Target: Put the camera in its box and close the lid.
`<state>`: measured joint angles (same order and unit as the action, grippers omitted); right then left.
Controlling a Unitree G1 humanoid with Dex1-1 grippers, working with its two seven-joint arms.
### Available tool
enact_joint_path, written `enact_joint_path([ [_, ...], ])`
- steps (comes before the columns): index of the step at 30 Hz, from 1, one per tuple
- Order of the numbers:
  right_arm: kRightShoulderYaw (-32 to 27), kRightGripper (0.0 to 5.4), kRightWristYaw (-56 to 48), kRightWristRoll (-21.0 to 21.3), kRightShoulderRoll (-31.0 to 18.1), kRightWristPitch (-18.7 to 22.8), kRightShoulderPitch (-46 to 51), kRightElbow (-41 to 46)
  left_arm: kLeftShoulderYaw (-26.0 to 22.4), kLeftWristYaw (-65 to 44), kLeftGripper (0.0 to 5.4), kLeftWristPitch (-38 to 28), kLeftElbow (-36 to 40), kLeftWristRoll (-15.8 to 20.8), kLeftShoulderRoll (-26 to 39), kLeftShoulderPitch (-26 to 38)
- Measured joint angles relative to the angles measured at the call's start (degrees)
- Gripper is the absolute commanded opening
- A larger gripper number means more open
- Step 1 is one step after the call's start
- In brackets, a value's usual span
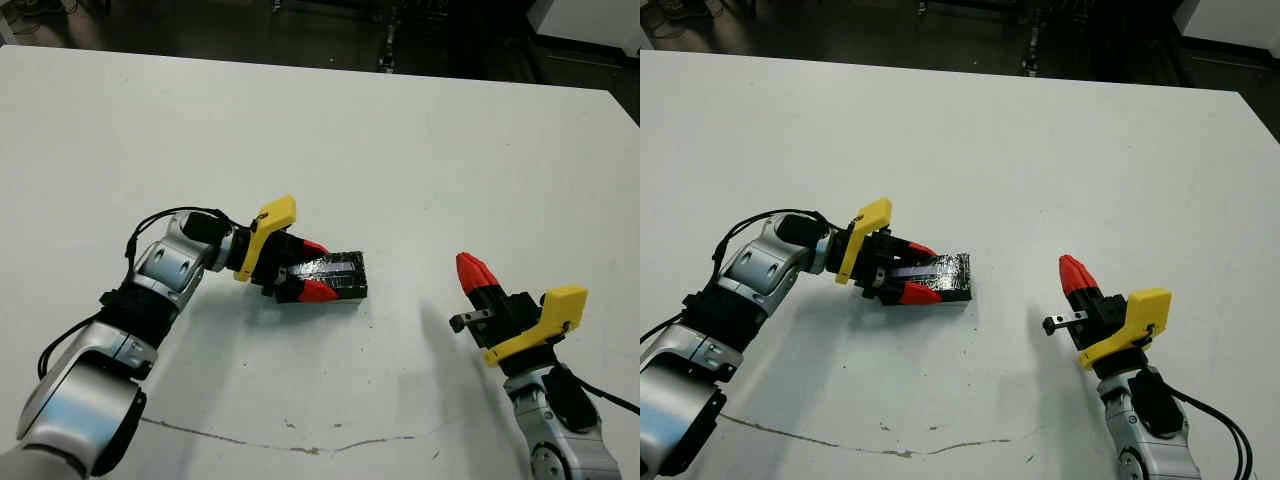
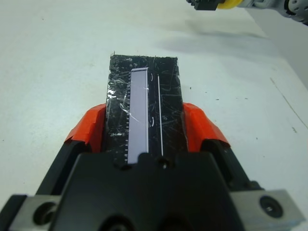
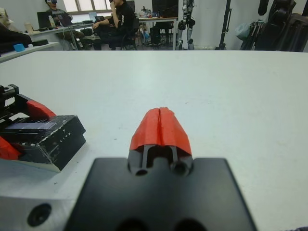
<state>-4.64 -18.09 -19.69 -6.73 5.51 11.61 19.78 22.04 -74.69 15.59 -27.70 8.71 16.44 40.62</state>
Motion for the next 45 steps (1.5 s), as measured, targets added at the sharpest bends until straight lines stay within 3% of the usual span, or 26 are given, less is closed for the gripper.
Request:
enact_joint_path([
  [12,0.00,0.00,0.00,-0.09,0.00,0.01,0.00,0.01,2.38,1.30,3.16,-1.13,-0.56,-3.54,0.02,1.10],
  [18,-0.01,0.00,0.00,-0.13,0.00,0.01,0.01,0.05,4.93,4.98,4.09,-3.18,1.97,-9.67,0.29,0.83],
  [27,0.00,0.00,-0.02,-0.31,0.00,0.05,0.05,0.26,5.09,7.54,5.39,-4.18,3.61,-10.54,0.85,0.72],
  [39,0.02,0.00,0.04,-0.31,0.00,0.06,0.16,0.30,4.71,7.90,5.40,-5.36,4.07,-10.32,2.32,0.13],
  [45,0.06,0.00,0.03,-0.35,0.00,0.05,0.15,0.30,1.82,7.89,5.40,-3.27,9.11,-7.60,5.65,-4.06],
])
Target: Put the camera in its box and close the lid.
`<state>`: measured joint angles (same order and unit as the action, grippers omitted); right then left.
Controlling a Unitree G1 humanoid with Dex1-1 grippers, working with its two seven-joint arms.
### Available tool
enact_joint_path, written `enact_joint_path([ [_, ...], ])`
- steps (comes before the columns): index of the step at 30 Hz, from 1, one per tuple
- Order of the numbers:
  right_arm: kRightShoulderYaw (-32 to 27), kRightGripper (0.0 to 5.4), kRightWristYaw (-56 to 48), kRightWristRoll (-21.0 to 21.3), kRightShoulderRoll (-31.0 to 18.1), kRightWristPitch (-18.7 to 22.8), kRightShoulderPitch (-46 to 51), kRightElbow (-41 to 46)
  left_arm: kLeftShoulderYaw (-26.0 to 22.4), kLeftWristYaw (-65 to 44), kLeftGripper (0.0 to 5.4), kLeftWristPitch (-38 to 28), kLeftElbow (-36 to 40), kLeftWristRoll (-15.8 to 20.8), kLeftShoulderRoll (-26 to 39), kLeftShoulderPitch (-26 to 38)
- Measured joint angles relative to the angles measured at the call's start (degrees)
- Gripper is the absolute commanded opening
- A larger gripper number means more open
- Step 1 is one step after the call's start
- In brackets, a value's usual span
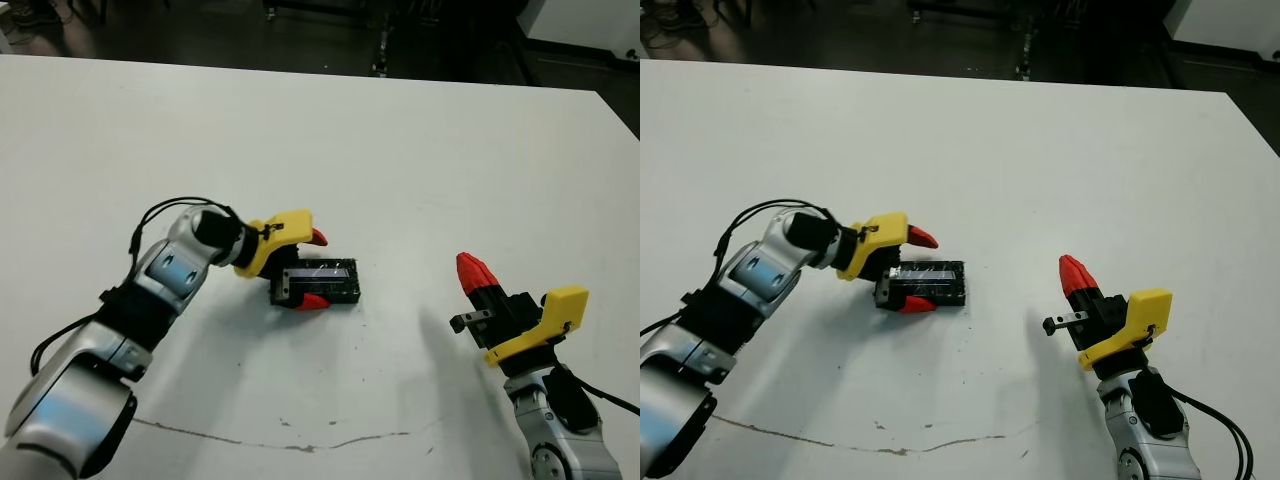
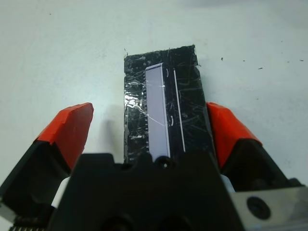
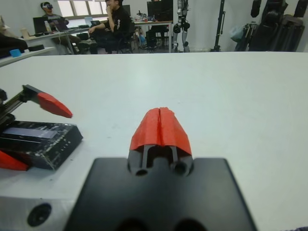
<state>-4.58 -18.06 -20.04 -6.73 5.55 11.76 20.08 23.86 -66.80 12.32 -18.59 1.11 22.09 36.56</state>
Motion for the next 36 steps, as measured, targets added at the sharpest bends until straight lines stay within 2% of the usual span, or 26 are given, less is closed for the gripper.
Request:
enact_joint_path([
  [5,0.01,0.00,0.04,-0.06,0.00,0.05,-0.01,0.02,-3.27,-1.13,5.40,2.36,5.45,2.44,6.17,-3.90],
  [11,0.05,0.00,-0.01,-0.11,0.02,0.12,-0.03,0.04,-7.96,-2.59,5.40,4.05,8.63,5.48,13.84,-8.47],
  [16,0.05,0.00,-0.03,-0.31,0.02,0.13,-0.02,-0.01,-11.64,-2.78,5.40,4.81,8.06,7.54,17.40,-11.27],
  [22,0.06,0.00,-0.01,-0.46,0.02,0.14,-0.02,0.02,-15.33,-1.13,5.40,5.00,7.82,8.02,20.18,-13.63],
  [24,0.08,0.00,-0.01,-0.48,0.01,0.15,-0.03,0.04,-17.16,0.53,5.40,7.40,8.08,8.54,20.63,-14.23],
  [26,0.11,0.00,-0.03,-0.48,0.00,0.15,-0.07,0.00,-19.71,3.52,5.40,10.97,9.42,9.44,20.68,-15.22],
  [30,0.25,0.00,-0.03,-0.48,0.01,0.15,-0.22,-0.01,-28.37,15.00,5.40,19.33,18.98,13.37,17.79,-18.75],
  [33,0.41,0.00,0.08,-0.27,-0.03,0.18,-0.41,0.02,-33.74,24.50,5.11,20.97,26.34,16.57,11.68,-22.19],
  [36,0.57,0.00,0.49,0.22,-0.02,0.24,-0.46,0.11,-36.41,32.07,4.67,20.09,31.30,18.84,4.66,-25.89],
])
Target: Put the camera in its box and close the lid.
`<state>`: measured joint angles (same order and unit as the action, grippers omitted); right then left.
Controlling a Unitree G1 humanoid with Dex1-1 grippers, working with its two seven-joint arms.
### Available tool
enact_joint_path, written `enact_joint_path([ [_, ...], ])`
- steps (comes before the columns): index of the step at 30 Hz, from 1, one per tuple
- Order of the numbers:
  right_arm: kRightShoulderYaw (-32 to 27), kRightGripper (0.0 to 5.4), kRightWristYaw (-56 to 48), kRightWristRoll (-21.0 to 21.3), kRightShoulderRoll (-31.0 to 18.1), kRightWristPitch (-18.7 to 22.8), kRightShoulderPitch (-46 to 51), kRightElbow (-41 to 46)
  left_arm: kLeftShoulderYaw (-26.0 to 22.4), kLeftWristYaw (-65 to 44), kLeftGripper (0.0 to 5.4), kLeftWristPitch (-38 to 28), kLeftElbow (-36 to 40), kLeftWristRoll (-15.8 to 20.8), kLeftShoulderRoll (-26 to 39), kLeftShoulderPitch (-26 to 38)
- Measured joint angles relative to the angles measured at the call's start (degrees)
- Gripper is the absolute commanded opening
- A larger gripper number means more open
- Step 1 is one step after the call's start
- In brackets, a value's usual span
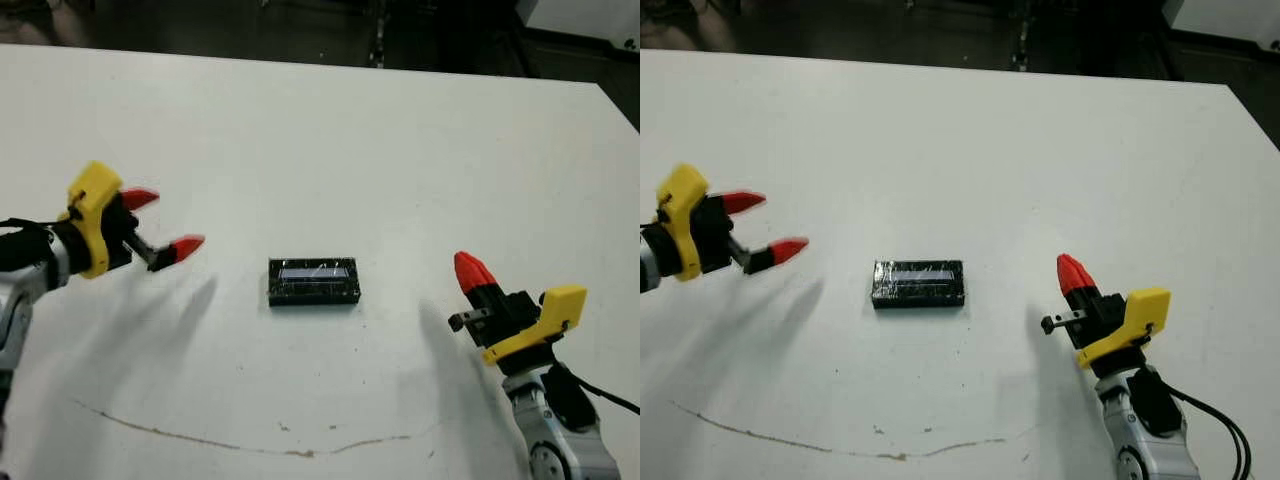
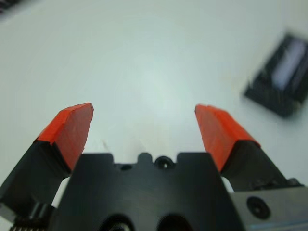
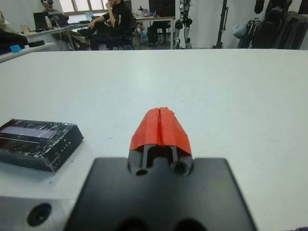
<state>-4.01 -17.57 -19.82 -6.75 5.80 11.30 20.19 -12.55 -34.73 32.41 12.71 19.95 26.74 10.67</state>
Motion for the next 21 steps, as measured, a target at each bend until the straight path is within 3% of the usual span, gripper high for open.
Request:
enact_joint_path([
  [4,0.23,0.00,0.59,0.48,0.01,0.03,-0.05,0.04,-1.20,7.05,4.06,-6.19,4.13,1.38,-8.57,-4.39],
  [7,0.78,0.00,1.54,1.19,0.15,0.07,-0.16,0.12,-1.08,11.11,3.57,-14.48,4.59,0.95,-14.56,-7.13],
  [13,1.75,0.00,3.45,1.92,1.65,0.10,-1.30,0.09,3.21,19.33,2.67,-34.73,2.15,-6.79,-24.91,-12.80],
  [16,2.16,0.00,5.00,2.46,2.88,0.13,-2.01,0.10,5.27,21.04,2.20,-43.25,-0.88,-8.43,-28.74,-15.00],
  [21,2.23,0.00,6.18,2.62,4.39,0.09,-2.79,-0.34,7.61,23.18,1.42,-50.21,-4.41,-11.76,-30.51,-17.65],
])
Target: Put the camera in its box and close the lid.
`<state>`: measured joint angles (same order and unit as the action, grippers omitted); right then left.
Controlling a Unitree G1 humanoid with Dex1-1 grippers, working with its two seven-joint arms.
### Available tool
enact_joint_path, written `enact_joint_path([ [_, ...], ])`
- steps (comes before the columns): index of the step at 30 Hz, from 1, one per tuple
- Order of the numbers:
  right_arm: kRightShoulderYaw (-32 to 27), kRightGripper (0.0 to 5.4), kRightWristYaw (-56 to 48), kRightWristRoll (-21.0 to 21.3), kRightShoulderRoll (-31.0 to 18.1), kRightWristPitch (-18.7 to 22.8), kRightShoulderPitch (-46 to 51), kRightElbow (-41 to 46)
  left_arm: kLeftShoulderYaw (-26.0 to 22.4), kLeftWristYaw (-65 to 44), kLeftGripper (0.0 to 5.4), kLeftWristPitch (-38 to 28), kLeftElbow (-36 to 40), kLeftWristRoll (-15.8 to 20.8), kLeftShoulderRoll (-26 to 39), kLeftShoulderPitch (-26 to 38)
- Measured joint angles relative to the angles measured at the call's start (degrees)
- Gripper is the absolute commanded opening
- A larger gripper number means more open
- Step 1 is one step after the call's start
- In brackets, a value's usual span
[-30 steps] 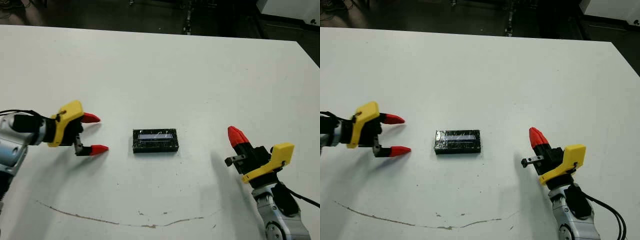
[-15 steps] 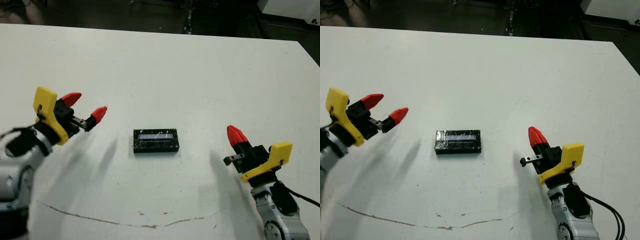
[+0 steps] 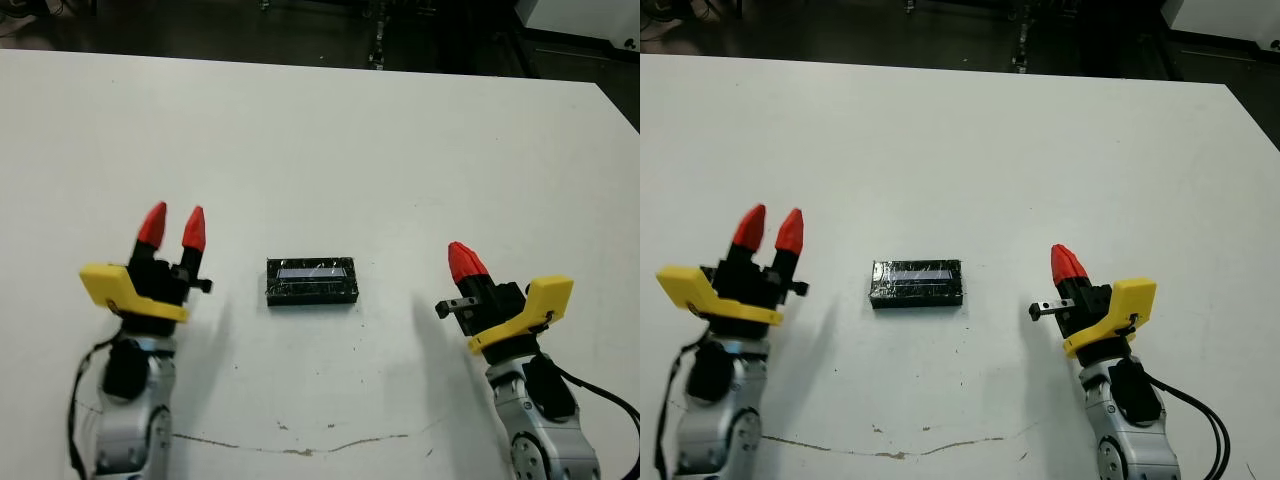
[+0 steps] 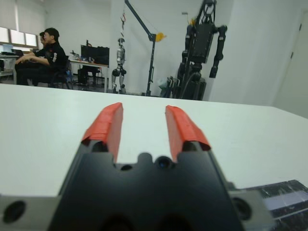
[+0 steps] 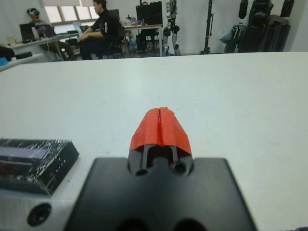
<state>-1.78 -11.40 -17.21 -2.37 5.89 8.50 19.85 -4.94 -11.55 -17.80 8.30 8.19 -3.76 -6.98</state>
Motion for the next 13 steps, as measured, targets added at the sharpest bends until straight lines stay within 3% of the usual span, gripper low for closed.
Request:
enact_joint_path([
  [9,-0.06,0.00,0.76,-0.07,1.05,-0.23,-0.79,-0.39,1.70,1.83,0.09,-1.72,-0.14,-1.98,0.34,-0.43],
  [13,-0.13,0.00,0.74,-0.22,1.16,-0.23,-0.79,-0.39,1.87,2.64,0.01,-1.41,-0.13,-1.96,0.40,-0.43],
])
